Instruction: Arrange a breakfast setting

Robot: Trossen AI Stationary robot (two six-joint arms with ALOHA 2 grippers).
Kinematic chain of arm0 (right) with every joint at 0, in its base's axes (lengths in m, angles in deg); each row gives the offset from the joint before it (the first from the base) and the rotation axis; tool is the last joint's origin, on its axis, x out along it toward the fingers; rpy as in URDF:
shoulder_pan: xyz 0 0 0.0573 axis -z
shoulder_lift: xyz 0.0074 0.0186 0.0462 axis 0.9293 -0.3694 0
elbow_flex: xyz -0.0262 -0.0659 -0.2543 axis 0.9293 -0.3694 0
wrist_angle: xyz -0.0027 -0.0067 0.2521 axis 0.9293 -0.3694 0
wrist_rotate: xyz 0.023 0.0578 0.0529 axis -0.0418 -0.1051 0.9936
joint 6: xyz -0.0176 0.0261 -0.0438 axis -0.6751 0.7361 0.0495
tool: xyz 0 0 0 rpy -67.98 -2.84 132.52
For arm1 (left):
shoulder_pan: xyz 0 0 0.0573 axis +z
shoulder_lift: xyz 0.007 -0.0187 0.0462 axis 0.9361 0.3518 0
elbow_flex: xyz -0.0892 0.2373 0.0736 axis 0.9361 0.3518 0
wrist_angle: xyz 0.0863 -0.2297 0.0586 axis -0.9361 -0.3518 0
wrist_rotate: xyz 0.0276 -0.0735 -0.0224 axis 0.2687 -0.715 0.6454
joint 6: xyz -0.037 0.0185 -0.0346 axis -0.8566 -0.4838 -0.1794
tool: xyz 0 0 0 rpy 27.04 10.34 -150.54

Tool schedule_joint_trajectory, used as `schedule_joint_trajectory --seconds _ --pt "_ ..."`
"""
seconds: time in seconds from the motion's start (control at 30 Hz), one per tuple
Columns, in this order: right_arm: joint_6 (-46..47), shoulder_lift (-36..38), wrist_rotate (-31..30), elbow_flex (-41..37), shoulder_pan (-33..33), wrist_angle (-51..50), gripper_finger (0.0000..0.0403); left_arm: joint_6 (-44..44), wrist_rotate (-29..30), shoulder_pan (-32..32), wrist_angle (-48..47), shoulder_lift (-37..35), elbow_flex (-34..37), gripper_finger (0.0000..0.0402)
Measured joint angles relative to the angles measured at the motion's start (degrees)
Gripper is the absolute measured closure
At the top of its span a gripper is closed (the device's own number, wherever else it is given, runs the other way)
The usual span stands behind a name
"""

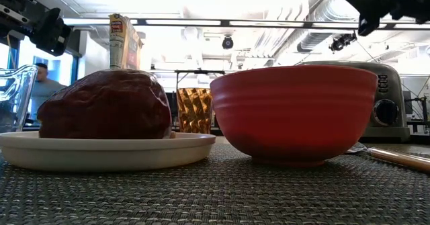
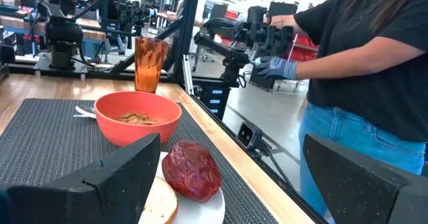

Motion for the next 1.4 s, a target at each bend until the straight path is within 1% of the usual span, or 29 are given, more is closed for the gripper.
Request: schedule_joint_trajectory --seconds 0.13,0.23,0.4,0.5,0.63,0.7,0.73,0.83,0.93,1.0,1.2,1.4 --pt "-0.06 2.79 0.0 -2.77 0.26 0.55 0.0249 0.0 -0.01 0.0 0.0 -0.01 0.0 0.0046" --pt "-0.14 4.94 0.01 -4.16 1.81 0.9 0.0249 0.02 0.01 0.0 0.02 -0.01 -0.02 0.0046" --pt "-0.04 5.96 0.42 -5.08 6.17 -0.33 0.0249 0.0 -0.01 0.0 0.0 -0.01 -0.02 0.0046" --pt "-0.04 5.96 2.09 -5.08 9.25 -3.12 0.0249 0.02 -0.01 0.02 -0.01 0.02 -0.02 0.0046" --pt "0.33 5.96 2.23 -5.1 14.08 -5.77 0.0249 0.02 -0.01 0.02 0.01 0.01 -0.02 0.0046" --pt "1.95 5.96 2.62 -5.08 16.26 -7.3 0.0249 0.0 -0.01 0.02 0.02 0.01 -0.02 0.0046" --pt "2.93 5.96 3.02 -5.1 17.27 -8.47 0.0249 0.0 0.0 0.02 0.0 0.01 -0.02 0.0046" --pt "4.52 5.98 6.79 -4.92 19.49 -10.57 0.0249 0.0 -0.01 0.02 0.0 0.0 -0.02 0.0046" --pt "2.18 5.98 11.13 -5.06 20.5 -12.72 0.0249 0.0 -0.01 0.02 0.0 -0.01 -0.02 0.0046" --pt "0.43 5.98 12.53 -5.08 20.78 -13.71 0.0249 0.0 -0.01 0.02 0.02 0.0 -0.02 0.0046" --pt "3.4 5.98 10.95 -5.05 21.03 -16.3 0.0249 0.02 -0.01 0.02 0.0 -0.01 -0.02 0.0046" --pt "3.43 5.98 12.55 -5.05 21.12 -16.89 0.0249 0.01 -0.01 0.02 0.01 -0.01 -0.02 0.0046"
